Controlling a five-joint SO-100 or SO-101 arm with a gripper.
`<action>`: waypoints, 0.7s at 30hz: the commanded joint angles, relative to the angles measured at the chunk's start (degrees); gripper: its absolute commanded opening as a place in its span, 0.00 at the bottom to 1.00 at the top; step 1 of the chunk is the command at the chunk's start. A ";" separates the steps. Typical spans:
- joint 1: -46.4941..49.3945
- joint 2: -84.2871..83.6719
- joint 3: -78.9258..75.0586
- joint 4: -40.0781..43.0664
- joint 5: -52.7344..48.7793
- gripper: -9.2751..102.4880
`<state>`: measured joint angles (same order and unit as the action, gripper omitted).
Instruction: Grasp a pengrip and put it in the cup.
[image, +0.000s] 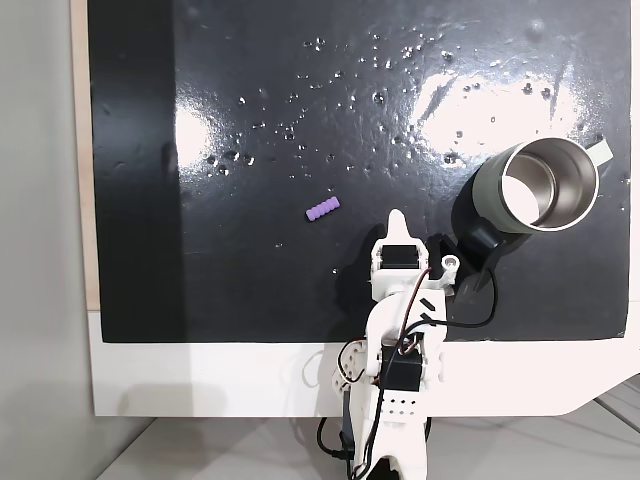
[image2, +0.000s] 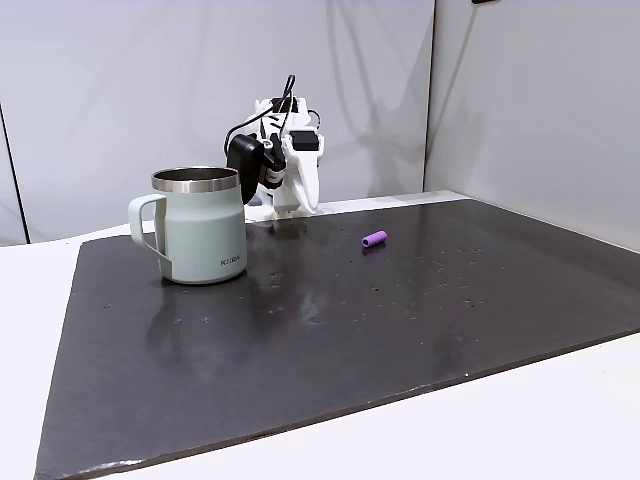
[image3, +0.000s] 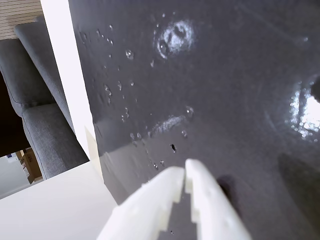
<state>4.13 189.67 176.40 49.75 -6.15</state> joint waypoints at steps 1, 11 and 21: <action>-0.26 0.53 -0.44 -1.58 -0.35 0.08; -11.43 -4.75 -17.58 5.10 -7.21 0.08; -17.05 -34.54 -42.28 13.80 -6.94 0.18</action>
<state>-11.78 159.17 141.42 62.40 -12.83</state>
